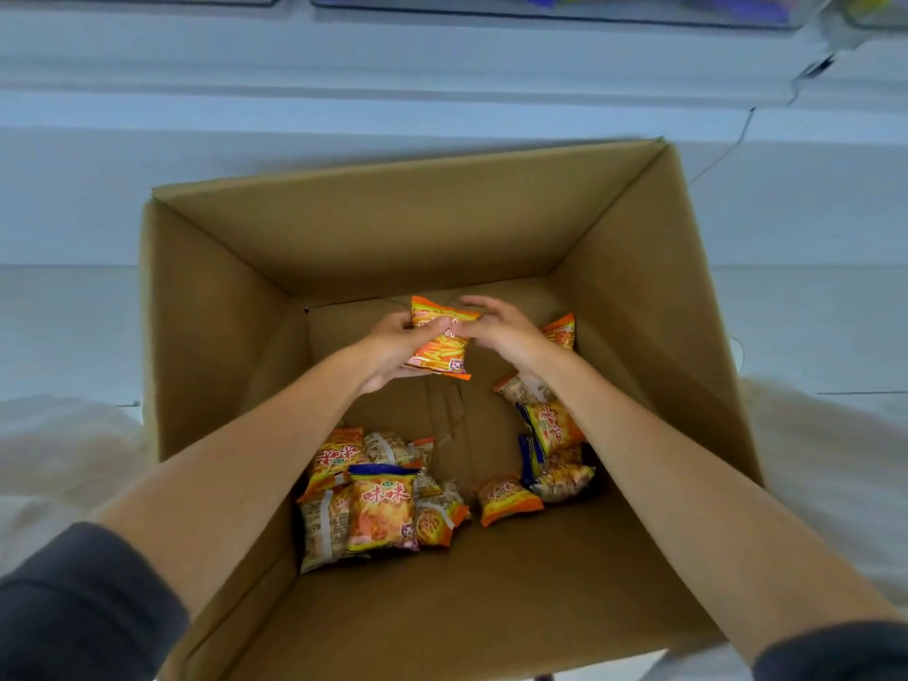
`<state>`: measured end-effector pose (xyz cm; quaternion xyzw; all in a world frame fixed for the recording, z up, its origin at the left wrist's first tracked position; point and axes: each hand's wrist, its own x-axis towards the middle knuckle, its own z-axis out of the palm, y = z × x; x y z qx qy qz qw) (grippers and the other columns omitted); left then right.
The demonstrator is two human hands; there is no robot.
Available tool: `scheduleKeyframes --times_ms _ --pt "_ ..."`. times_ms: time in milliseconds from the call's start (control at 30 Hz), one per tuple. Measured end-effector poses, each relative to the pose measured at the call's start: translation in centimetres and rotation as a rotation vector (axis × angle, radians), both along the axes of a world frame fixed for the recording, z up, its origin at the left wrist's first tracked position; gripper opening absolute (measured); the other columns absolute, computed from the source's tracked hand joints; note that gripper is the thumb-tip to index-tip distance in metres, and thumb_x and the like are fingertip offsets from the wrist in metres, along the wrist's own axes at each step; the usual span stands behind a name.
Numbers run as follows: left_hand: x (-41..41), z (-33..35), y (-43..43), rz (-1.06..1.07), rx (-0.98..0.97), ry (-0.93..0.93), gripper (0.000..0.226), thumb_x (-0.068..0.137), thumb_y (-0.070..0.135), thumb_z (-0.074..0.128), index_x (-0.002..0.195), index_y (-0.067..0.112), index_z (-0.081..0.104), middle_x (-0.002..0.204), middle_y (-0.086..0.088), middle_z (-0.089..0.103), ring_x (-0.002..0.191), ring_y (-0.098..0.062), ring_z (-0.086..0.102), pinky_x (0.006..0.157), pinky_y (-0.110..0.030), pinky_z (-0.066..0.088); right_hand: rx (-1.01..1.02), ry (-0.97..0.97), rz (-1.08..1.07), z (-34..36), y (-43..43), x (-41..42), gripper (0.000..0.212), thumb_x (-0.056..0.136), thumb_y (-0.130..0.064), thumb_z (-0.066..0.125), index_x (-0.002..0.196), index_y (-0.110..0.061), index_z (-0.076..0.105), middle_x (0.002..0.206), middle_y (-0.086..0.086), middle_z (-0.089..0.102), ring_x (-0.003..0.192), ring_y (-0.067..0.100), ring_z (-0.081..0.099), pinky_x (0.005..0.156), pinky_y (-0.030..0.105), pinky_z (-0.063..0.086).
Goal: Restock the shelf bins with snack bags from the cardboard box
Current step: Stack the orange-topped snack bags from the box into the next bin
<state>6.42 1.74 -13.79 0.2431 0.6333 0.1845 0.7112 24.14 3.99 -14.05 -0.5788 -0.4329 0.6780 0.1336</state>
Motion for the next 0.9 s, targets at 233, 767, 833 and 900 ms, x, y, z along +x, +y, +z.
scheduleKeyframes --times_ms 233,767,833,900 --pt "-1.3 -1.6 -1.6 0.13 -0.022 0.052 0.029 0.092 0.036 0.064 0.115 0.021 0.056 0.113 -0.003 0.068 0.1 -0.015 0.066 0.078 -0.027 0.054 0.358 -1.164 0.97 -4.9 0.7 5.8 0.076 0.089 -0.027 0.061 0.153 -0.022 0.02 0.159 0.011 0.02 0.148 0.033 0.006 0.119 0.054 0.002" --pt "-1.4 -1.1 -2.0 0.42 -0.031 0.243 0.04 0.097 0.036 0.056 0.13 0.018 0.043 0.121 -0.006 0.059 0.107 -0.022 0.061 0.088 -0.041 0.056 0.259 -0.664 0.216 -2.7 1.1 1.1 0.047 0.09 0.003 0.051 0.132 -0.017 0.057 0.148 0.01 0.036 0.134 0.029 0.041 0.106 0.038 0.042" --pt "-1.9 -1.3 -2.3 0.448 -0.017 0.24 0.041 0.097 0.036 0.056 0.132 0.017 0.043 0.121 -0.005 0.059 0.105 -0.021 0.061 0.088 -0.039 0.056 0.253 -0.662 0.196 -3.9 1.1 2.2 0.054 0.089 0.003 0.053 0.138 -0.019 0.051 0.151 0.01 0.032 0.133 0.025 0.039 0.1 0.035 0.046" --pt "-2.3 -1.7 -2.8 0.478 -0.021 0.259 0.043 0.097 0.036 0.057 0.134 0.018 0.043 0.121 -0.004 0.06 0.105 -0.02 0.062 0.087 -0.037 0.057 0.226 -0.631 0.201 -4.8 0.7 2.3 0.054 0.091 -0.007 0.06 0.141 -0.022 0.047 0.152 0.008 0.032 0.134 0.024 0.039 0.103 0.033 0.044"
